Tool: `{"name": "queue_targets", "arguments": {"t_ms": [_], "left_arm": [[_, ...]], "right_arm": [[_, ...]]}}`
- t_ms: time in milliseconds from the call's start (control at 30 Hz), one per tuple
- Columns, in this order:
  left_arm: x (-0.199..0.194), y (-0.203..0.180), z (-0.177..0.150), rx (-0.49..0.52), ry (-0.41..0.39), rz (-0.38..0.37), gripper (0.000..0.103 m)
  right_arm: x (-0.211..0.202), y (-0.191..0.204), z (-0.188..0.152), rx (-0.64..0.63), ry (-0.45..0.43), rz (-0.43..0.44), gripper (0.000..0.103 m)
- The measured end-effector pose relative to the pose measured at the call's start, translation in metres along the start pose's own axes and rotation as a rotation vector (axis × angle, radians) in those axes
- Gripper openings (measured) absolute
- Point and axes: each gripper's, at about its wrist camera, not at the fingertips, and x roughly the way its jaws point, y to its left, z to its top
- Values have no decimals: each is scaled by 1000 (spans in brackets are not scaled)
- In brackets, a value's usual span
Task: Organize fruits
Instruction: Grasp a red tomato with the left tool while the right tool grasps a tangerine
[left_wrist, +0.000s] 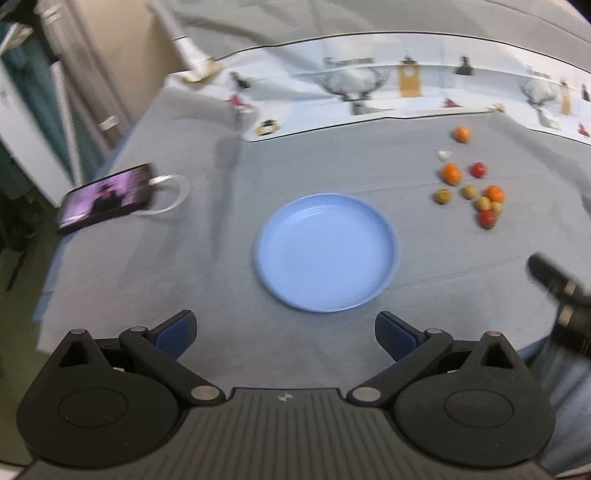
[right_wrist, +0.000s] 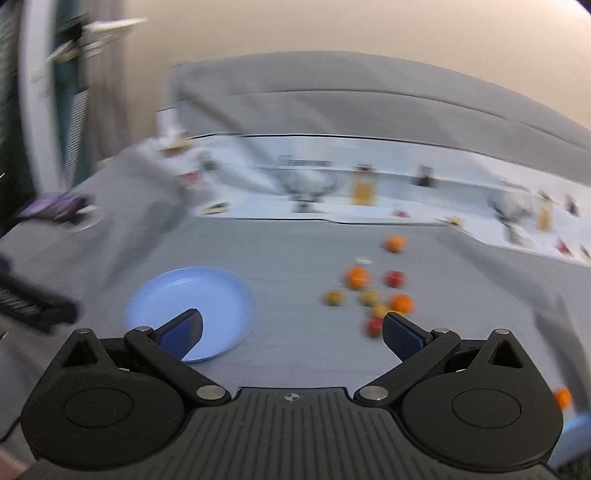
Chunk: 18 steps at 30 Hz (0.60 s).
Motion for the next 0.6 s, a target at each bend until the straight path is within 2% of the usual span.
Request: {"name": "queue_targets", "arguments": {"t_ms": [133, 300, 400, 500, 600], "left_arm": [[15, -44, 18, 75, 17, -64, 103], [48, -114, 46, 127, 28, -162, 103], [80, -158, 60, 174, 34, -156, 103], [118, -195, 73, 193, 59, -189, 103], [154, -225, 86, 205, 88, -207, 103]], "right_arm": [[9, -87, -14, 194, 40, -143, 103], [21, -185, -49, 385, 115, -320, 103], [37, -239, -73, 487, 165, -392, 102], [60, -285, -100, 583, 234, -442, 101], [80, -307, -114, 615, 268, -476, 97]]}}
